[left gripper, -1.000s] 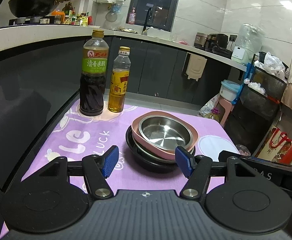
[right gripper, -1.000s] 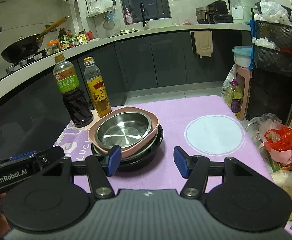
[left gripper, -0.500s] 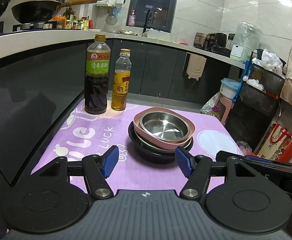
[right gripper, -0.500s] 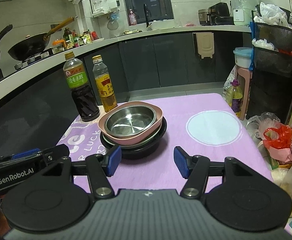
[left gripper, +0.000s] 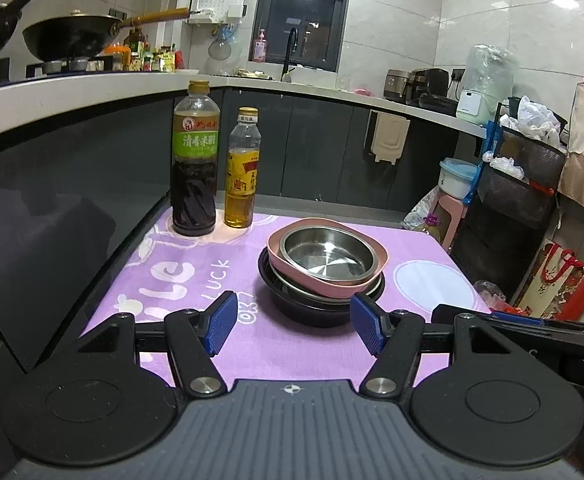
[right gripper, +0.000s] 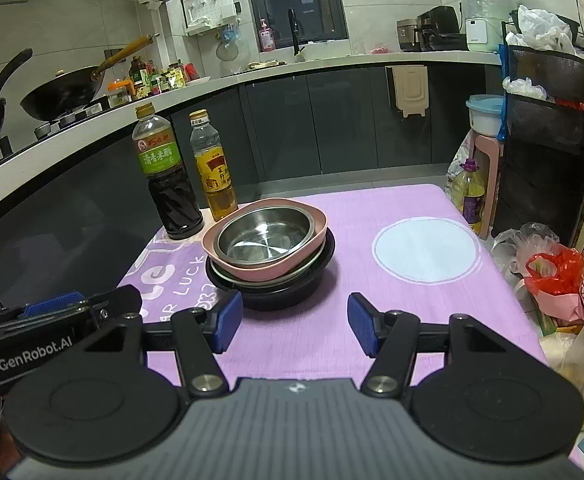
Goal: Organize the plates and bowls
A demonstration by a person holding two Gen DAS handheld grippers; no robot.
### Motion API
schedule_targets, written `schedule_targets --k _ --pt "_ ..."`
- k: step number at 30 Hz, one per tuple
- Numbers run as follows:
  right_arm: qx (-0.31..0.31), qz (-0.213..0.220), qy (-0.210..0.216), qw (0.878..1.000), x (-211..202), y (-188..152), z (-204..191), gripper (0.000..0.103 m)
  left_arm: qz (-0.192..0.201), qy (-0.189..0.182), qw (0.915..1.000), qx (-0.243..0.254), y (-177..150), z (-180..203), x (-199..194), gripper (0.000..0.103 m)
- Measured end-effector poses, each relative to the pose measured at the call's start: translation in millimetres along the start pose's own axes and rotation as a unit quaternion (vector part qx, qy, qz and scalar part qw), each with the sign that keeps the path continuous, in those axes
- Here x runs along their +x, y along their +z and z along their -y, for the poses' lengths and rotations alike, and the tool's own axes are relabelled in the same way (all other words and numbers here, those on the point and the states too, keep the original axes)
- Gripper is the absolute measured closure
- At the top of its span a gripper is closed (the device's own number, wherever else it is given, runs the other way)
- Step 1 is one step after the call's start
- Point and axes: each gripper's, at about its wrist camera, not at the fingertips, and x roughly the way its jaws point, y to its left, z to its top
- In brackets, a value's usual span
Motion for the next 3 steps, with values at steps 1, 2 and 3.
schedule_targets --k 1,2,3 --pt "0.000 0.000 0.000 1.000 -1.0 -0.8 -0.7 0.043 0.000 0.001 1.0000 0.001 -0.4 0.0 -0.5 0.043" --pt "-0.001 0.000 0.000 1.000 -1.9 -1.6 -1.1 0.043 -0.001 0.001 1.0000 0.000 -0.8 -0.3 -0.9 0.043" --pt "-0.001 0.000 0.000 1.000 -2.6 -2.0 -1.5 0.043 -0.002 0.001 1.0000 -0.001 -1.2 -0.6 -1.7 0.043"
